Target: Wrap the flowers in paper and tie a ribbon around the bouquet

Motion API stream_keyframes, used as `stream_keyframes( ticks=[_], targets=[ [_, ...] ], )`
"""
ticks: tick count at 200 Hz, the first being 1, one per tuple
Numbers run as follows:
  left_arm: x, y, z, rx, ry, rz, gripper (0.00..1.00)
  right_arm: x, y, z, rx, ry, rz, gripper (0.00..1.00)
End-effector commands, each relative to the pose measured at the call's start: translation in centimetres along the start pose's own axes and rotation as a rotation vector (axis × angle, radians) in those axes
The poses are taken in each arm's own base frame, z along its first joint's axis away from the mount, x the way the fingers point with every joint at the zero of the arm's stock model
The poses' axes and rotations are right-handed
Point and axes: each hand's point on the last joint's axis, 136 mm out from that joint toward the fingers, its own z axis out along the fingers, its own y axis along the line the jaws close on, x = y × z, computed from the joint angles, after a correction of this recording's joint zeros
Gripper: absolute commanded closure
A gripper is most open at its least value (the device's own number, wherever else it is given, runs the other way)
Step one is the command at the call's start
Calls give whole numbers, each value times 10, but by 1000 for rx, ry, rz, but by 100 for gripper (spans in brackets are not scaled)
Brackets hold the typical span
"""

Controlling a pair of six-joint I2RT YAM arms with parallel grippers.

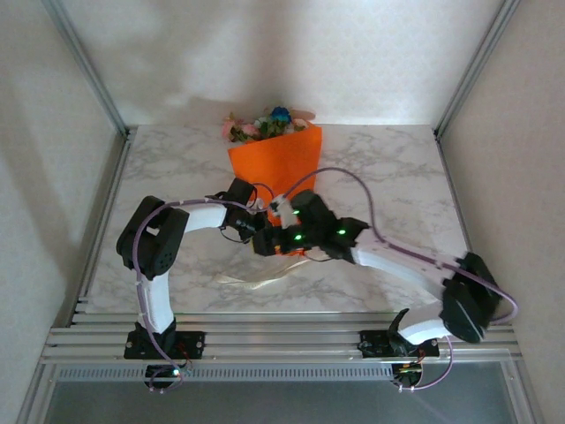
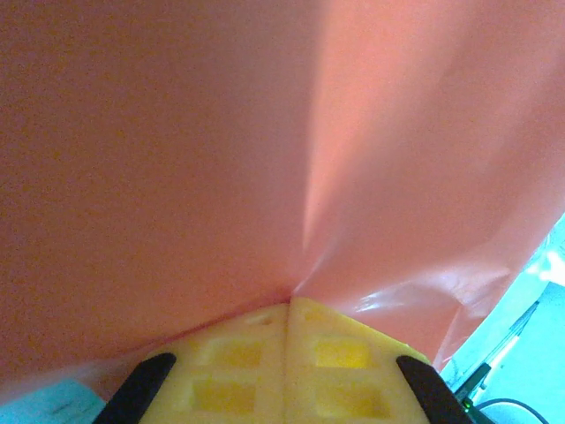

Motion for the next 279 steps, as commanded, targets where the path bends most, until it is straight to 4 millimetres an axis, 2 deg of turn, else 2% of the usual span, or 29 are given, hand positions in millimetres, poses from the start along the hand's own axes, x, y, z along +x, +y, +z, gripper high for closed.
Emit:
stream_keyframes(
  ticks=[1, 20, 35, 85, 130, 151, 164, 220, 263, 279],
  targets=[
    [12, 44, 17, -152, 10, -36, 96, 14, -63, -18, 142, -15, 198, 36],
    [11, 43, 18, -150, 12, -38, 96, 18, -111, -25, 171, -41, 357, 35],
    [12, 43, 18, -152, 16, -39, 96, 20, -131, -16, 156, -35, 418, 35],
    [14, 48, 19, -167, 26, -38, 96, 15, -171, 13, 143, -37, 477, 36],
    [14, 49, 20, -174, 29, -39, 96, 18, -198, 13, 218, -24, 488, 37],
    [14, 49, 20, -176, 31, -39, 96, 18, -206, 3, 259, -38, 467, 37],
    [14, 50, 20, -176, 32, -37, 96, 14, -205, 4, 240, -41, 449, 37],
    [16, 51, 20, -182, 38, -32, 97, -5, -208, 37, 187, 9, 443, 39],
    [12, 47, 20, -171, 29, -27, 97, 6, -203, 61, 214, 106, 430, 41],
    [12, 46, 20, -170, 28, -29, 97, 8, -203, 65, 227, 110, 431, 45]
  ],
)
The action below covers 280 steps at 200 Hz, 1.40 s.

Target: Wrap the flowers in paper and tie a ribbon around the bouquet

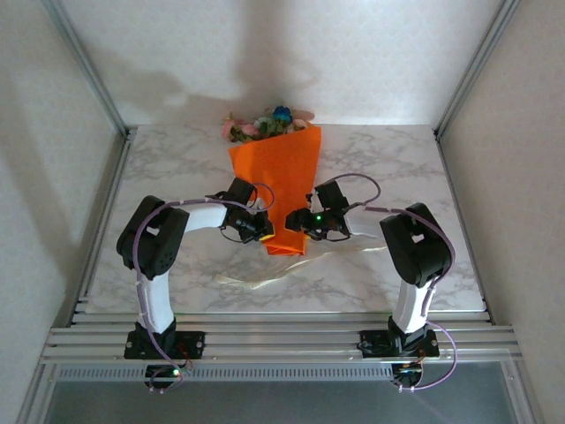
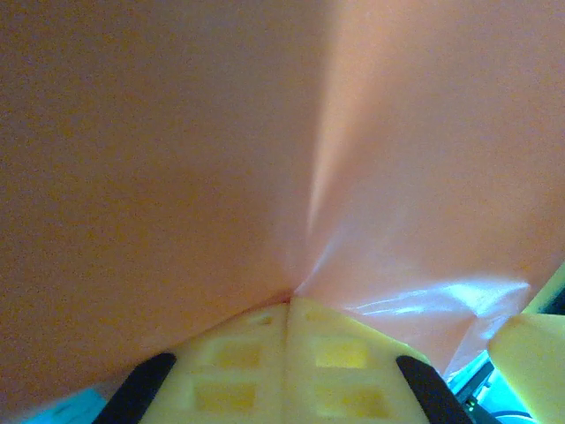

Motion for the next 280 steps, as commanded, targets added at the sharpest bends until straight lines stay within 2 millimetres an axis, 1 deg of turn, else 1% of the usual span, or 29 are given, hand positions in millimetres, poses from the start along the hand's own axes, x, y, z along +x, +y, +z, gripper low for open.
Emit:
stream_keyframes(
  ticks=[1, 27, 42, 50, 57, 66, 71, 83, 93, 107, 118, 127, 138, 149, 163, 173, 183, 196, 221, 237, 255, 261, 265, 273, 280],
  targets=[
    [12, 46, 20, -168, 27, -43, 97, 13, 1, 13, 23, 52, -16, 46],
    [13, 48, 20, -170, 29, -45, 97, 11, -6, 13, 61, 42, -3, 65],
    [13, 48, 19, -176, 24, -43, 97, 8, -5, 10, 70, 30, -19, 82],
    [9, 45, 14, -179, 3, -38, 97, 6, -5, 7, 89, 25, -25, 89],
    [6, 41, 9, -182, -17, -36, 92, 4, -6, 2, 112, 15, -29, 94],
    [1, 33, -1, -183, -50, -30, 78, 0, -6, -4, 126, 3, -28, 100],
    [-2, 26, -8, -179, -70, -25, 73, -2, -6, -8, 135, -4, -25, 100],
    [-8, 8, -27, -156, -119, -11, 67, -6, -7, -17, 157, -6, -15, 100],
    [-7, -5, -42, -143, -149, 8, 61, -8, -9, -23, 172, -1, 2, 100],
    [4, -13, -57, -157, -154, 50, 56, -12, -13, -35, 181, -3, 28, 100],
    [19, -14, -61, -182, -126, 87, 53, -14, -17, -46, 183, -12, 53, 100],
    [36, -15, -60, -197, -86, 119, 52, -16, -19, -56, 174, -17, 67, 100],
    [59, -15, -53, -205, -29, 159, 50, -16, -22, -67, 165, -11, 93, 100],
    [87, -17, -41, -206, 46, 208, 48, -15, -26, -76, 157, 5, 116, 100],
    [119, -13, -24, -248, 134, 262, 46, -12, -32, -86, 152, 19, 141, 100],
    [135, -10, -15, -283, 172, 305, 43, -10, -37, -92, 145, 24, 161, 100],
    [143, -8, -10, -329, 171, 357, 41, -9, -41, -98, 133, 25, 190, 100],
    [144, -2, -6, -406, 138, 418, 38, -10, -43, -105, 107, 24, 221, 100],
    [127, 8, -7, -560, 14, 515, 35, -10, -43, -113, 92, 34, 241, 100],
    [120, 18, -3, -629, -19, 537, 35, -8, -41, -114, 84, 51, 244, 100],
    [112, 31, 3, -703, -42, 540, 37, -7, -38, -115, 76, 63, 250, 100],
    [109, 35, 5, -724, -47, 537, 40, -6, -36, -116, 69, 65, 257, 100],
    [106, 38, 6, -738, -52, 531, 44, -5, -35, -116, 65, 66, 260, 100],
    [99, 43, 8, -759, -66, 509, 56, -4, -33, -117, 58, 70, 265, 100],
    [91, 47, 9, -767, -87, 480, 70, -3, -31, -119, 53, 71, 270, 100]
  ],
)
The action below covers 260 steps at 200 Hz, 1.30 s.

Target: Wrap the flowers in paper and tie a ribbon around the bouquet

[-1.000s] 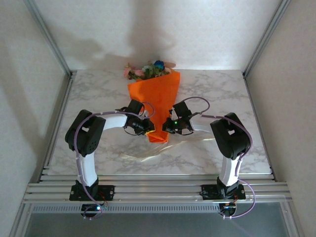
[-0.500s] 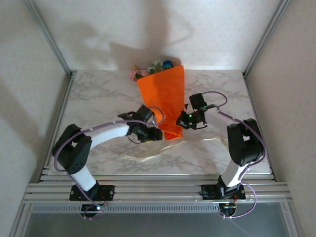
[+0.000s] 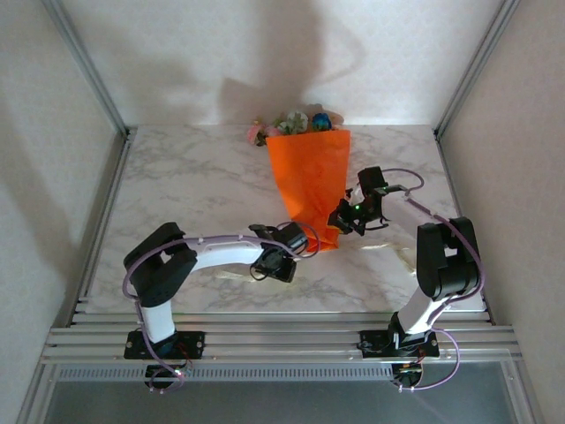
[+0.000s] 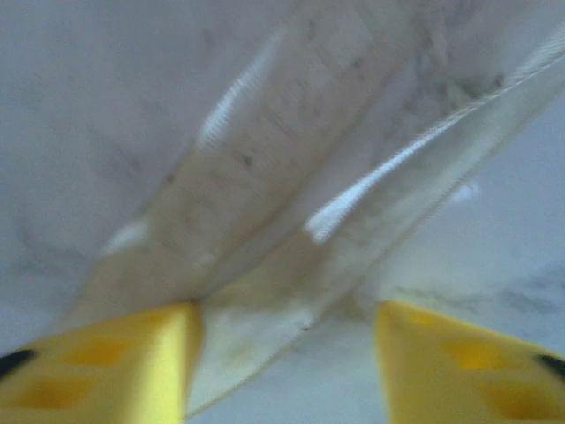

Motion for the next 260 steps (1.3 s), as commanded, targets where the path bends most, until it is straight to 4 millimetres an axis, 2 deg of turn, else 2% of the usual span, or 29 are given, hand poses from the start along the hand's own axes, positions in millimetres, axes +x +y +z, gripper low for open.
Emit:
stream_keyframes(
  ticks=[1, 10, 24, 52, 98, 122, 146, 165, 181, 194, 206, 216, 229, 240, 260],
  targets=[
    [-2, 44, 31, -195, 7, -38, 72, 7, 14, -14, -42, 12, 11, 100],
    [-12, 49, 32, -178, -12, -86, 83, 9, 16, -15, -49, 16, 15, 100],
    [-34, 62, 32, -141, -45, -183, 88, 16, 20, -15, -56, 29, 15, 100],
    [-70, 84, 29, -66, -83, -300, 91, 33, 27, -8, -45, 51, 1, 100],
    [-100, 126, 28, 22, -104, -439, 94, 59, 38, 14, -54, 80, -4, 100],
    [-109, 142, 29, 72, -100, -501, 93, 80, 45, 33, -49, 108, -16, 100],
    [-114, 158, 28, 94, -98, -535, 93, 98, 39, 54, -27, 136, -21, 100],
    [-112, 166, 26, 94, -86, -552, 91, 100, 29, 64, 6, 135, -26, 100],
    [-103, 171, 24, 78, -61, -575, 90, 97, 15, 66, 80, 128, -46, 100],
    [-93, 172, 22, 72, -40, -595, 81, 95, 12, 66, 116, 134, -62, 83],
    [-83, 172, 20, 72, -28, -616, 78, 91, 14, 61, 142, 127, -76, 65],
    [-76, 170, 20, 84, -14, -629, 76, 85, 16, 53, 157, 102, -75, 54],
    [-69, 167, 20, 99, -1, -645, 76, 71, 19, 34, 176, 40, -57, 46],
    [-65, 166, 20, 109, 7, -657, 76, 57, 14, 12, 223, -40, -22, 40],
    [-60, 165, 18, 124, 12, -690, 77, 32, -14, -30, 290, -175, 110, 33]
  ],
)
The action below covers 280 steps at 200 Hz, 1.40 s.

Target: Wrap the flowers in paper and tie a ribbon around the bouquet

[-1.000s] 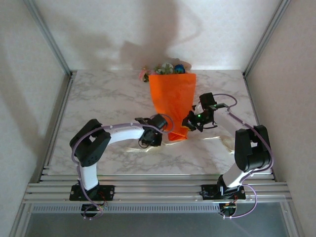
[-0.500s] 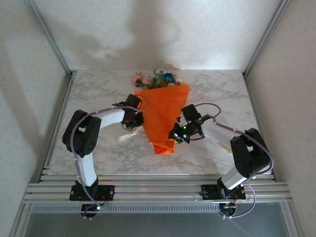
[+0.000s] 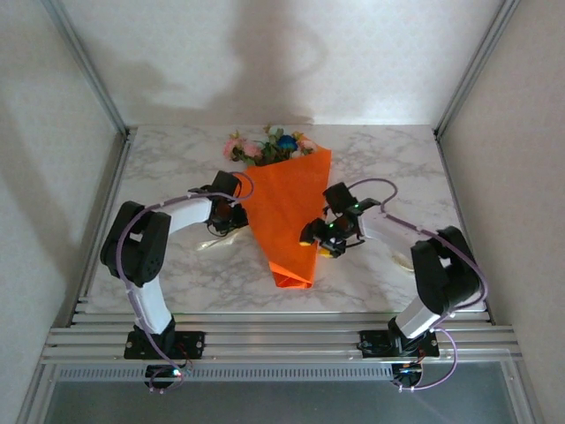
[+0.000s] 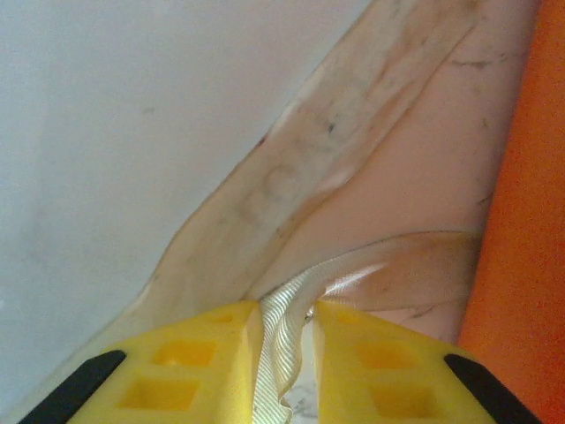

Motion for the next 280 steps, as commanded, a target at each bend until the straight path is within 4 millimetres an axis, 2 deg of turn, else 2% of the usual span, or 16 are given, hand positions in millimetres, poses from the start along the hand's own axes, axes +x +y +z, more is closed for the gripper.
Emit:
stream_keyframes(
  ticks=[1, 28, 40, 52, 73, 90, 138, 148, 162, 173, 190, 209, 223, 252, 268, 280],
  targets=[
    [32, 30, 5, -75, 108, -84, 77, -29, -41, -53, 127, -167, 148, 33],
    [35, 30, 1, -33, 107, -151, 75, -52, -109, -90, 233, -278, 410, 32],
    [34, 28, 0, -3, 109, -184, 75, -58, -139, -102, 257, -317, 566, 32],
    [35, 27, 0, 14, 117, -207, 75, -64, -160, -108, 250, -350, 712, 33],
    [35, 27, 0, 41, 128, -239, 76, -75, -180, -113, 239, -392, 903, 35],
    [34, 27, -1, 56, 126, -258, 76, -77, -194, -110, 271, -379, 1011, 36],
    [27, 37, -7, 72, 109, -311, 74, -89, -228, -97, 381, -388, 1141, 37],
    [24, 42, -10, 62, 97, -328, 69, -93, -238, -93, 411, -387, 1145, 42],
    [17, 49, -17, 62, 75, -345, 63, -104, -244, -90, 423, -402, 1102, 55],
    [13, 53, -21, 65, 64, -357, 59, -114, -246, -89, 439, -398, 1056, 71],
    [8, 58, -24, 60, 60, -366, 56, -125, -241, -89, 440, -382, 984, 88],
    [-5, 59, -33, 35, 23, -346, 52, -133, -233, -94, 452, -399, 907, 91],
    [-21, 56, -45, -1, -16, -306, 52, -136, -228, -99, 466, -416, 865, 100],
    [-52, 54, -74, -135, -109, -193, 45, -134, -225, -100, 506, -410, 830, 100],
    [-57, 56, -75, -196, -114, -128, 42, -134, -225, -101, 501, -420, 824, 100],
    [-53, 56, -64, -230, -77, -54, 40, -134, -224, -103, 500, -422, 815, 100]
  ],
)
